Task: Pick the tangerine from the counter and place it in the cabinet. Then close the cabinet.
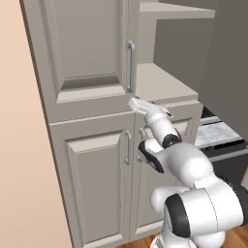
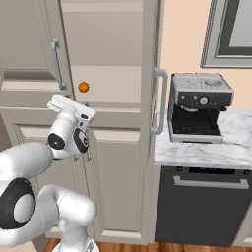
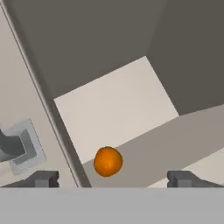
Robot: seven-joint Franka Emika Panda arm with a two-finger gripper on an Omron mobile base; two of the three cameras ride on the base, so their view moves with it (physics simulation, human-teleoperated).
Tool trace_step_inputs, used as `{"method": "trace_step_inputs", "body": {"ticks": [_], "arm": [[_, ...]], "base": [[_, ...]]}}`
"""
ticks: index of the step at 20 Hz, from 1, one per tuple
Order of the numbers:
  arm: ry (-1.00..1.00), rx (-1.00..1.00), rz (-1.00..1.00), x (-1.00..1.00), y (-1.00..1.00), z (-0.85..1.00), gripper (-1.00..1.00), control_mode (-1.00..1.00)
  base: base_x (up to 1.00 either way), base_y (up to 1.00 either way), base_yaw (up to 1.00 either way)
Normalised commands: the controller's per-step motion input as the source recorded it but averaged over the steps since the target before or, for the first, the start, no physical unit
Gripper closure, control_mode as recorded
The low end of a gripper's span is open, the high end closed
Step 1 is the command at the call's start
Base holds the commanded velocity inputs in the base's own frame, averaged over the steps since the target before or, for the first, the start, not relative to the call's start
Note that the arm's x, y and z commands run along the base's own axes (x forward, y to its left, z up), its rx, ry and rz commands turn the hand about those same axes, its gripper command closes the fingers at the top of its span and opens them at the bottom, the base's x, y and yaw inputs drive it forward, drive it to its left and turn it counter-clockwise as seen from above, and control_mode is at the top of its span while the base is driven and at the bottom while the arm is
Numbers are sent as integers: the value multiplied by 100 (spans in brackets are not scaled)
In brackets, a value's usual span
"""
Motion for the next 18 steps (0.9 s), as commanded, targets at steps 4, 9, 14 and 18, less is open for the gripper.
{"method": "trace_step_inputs", "body": {"ticks": [4, 9, 14, 18], "arm": [[13, 6, 0, -92, 0, 6, -100, -100], [32, 10, 0, -71, -2, 45, -100, -100], [40, 19, 0, -94, -10, 39, -100, -100], [22, 11, 0, -100, -13, 0, -100, -100]], "base": [[0, 0, 0], [0, 0, 0], [0, 0, 0], [0, 0, 0]]}}
